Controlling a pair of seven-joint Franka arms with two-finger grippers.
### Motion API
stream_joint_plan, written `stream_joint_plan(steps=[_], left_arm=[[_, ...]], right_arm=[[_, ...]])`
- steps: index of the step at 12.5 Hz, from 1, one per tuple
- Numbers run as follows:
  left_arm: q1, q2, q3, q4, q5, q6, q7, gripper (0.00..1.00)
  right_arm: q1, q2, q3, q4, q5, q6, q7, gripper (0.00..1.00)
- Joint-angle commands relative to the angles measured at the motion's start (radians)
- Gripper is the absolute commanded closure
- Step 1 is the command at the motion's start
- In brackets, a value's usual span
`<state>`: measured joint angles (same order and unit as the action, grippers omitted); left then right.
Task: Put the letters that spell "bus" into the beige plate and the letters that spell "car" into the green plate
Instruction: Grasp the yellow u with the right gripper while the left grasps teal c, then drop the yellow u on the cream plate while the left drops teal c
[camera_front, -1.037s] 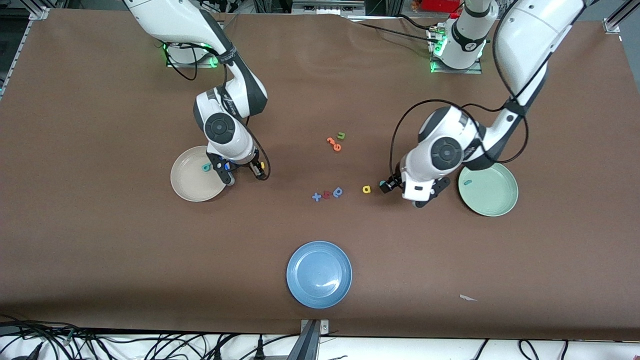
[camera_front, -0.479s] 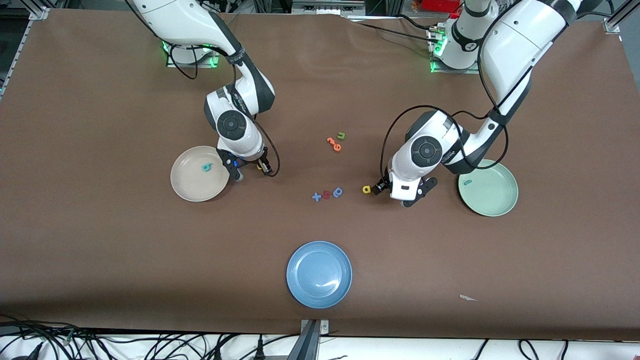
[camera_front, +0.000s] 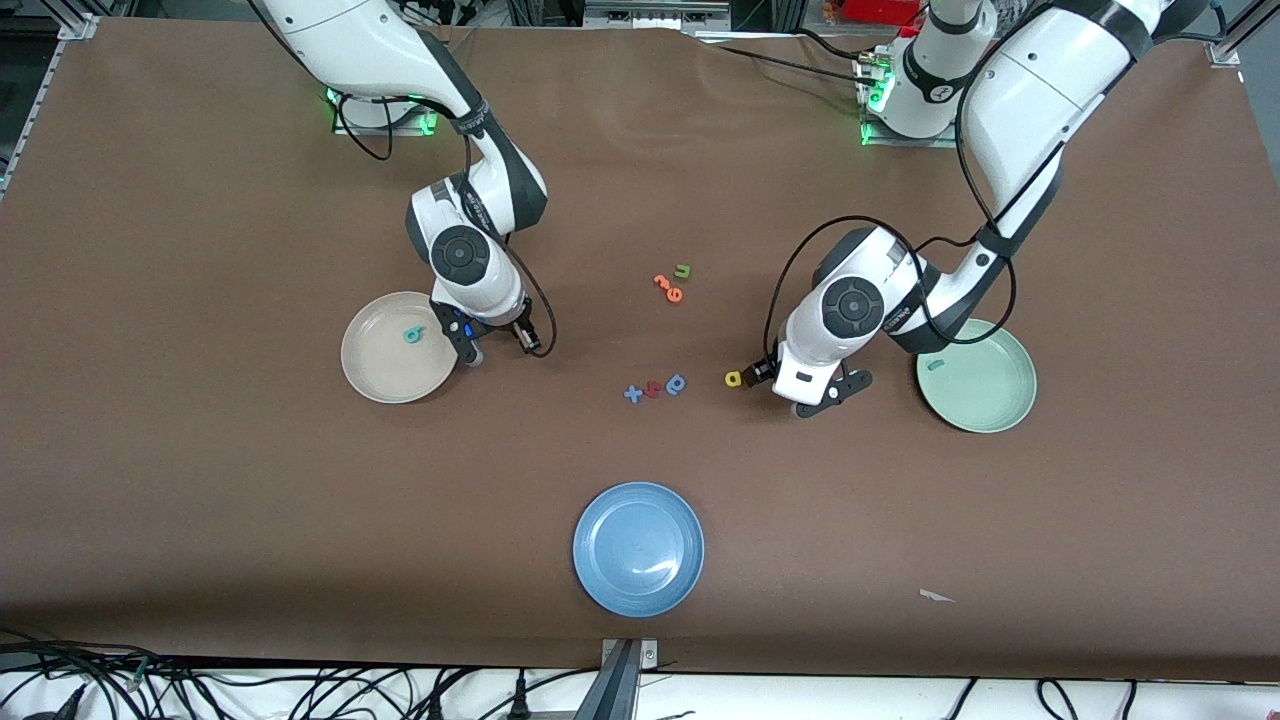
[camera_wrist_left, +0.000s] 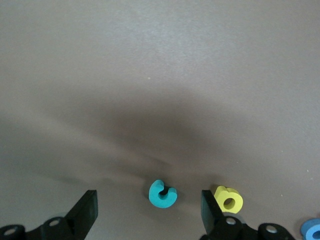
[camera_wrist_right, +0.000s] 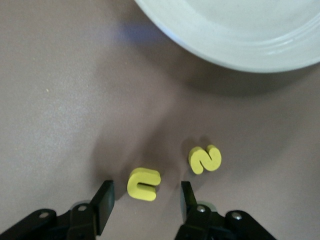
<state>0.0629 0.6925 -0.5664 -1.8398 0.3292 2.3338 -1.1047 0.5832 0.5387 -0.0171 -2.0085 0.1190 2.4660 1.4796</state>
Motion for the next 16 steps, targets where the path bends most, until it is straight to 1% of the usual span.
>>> stream_joint_plan(steps=[1,2,3,4,5,7,9,10,11,12,13,14,16], left_arm=[[0.025,0.015,-0.007,-0.021,0.013,0.057,0.057,0.18],[0.026,0.015,-0.007,-0.027,0.013,0.070,0.059,0.23],[0.029,0.016,-0.007,-0.029,0.013,0.070,0.059,0.28],[0.029,0.016,-0.009,-0.035,0.013,0.070,0.059,0.30],[0.029,0.016,-0.009,-0.035,0.013,0.070,0.059,0.30],[0.025,0.018,-0.009,-0.036,0.010,0.070,0.057,0.29],[0.015,0.018,-0.009,-0.042,0.010,0.070,0.045,0.29],[0.012,0.019,-0.009,-0.041,0.010,0.071,0.042,0.29],[0.011,0.027,-0.009,-0.041,0.010,0.071,0.042,0.29],[0.009,0.028,-0.009,-0.041,0.010,0.071,0.040,0.29],[0.009,0.028,-0.009,-0.041,0.010,0.071,0.040,0.30],[0.009,0.032,-0.009,-0.041,0.010,0.071,0.039,0.35],[0.009,0.038,-0.009,-0.036,0.010,0.071,0.039,0.49]], right_arm=[[-0.005,0.004,-0.001,-0.007,0.008,0.018,-0.022,0.44],[-0.005,0.006,-0.001,-0.007,0.008,0.019,-0.022,0.53],[-0.005,0.007,0.000,-0.007,0.010,0.024,-0.021,0.59],[-0.005,0.007,0.000,-0.007,0.010,0.027,-0.018,0.63],[-0.005,0.012,0.000,-0.007,0.008,0.027,-0.015,0.64],[-0.005,0.012,0.000,-0.006,0.007,0.022,-0.021,0.75],[-0.002,0.000,0.002,0.001,0.007,0.016,-0.015,0.76],[0.000,-0.026,0.002,0.001,0.002,0.007,-0.021,0.76],[0.000,-0.057,0.002,0.010,0.002,-0.025,-0.030,0.77],[-0.002,-0.080,-0.003,0.029,-0.004,-0.088,-0.059,0.77],[-0.003,-0.095,-0.032,0.054,-0.004,-0.152,-0.103,0.77],[-0.003,-0.109,-0.053,0.069,-0.004,-0.210,-0.158,0.77],[-0.003,-0.135,-0.108,0.071,-0.001,-0.274,-0.295,0.78]])
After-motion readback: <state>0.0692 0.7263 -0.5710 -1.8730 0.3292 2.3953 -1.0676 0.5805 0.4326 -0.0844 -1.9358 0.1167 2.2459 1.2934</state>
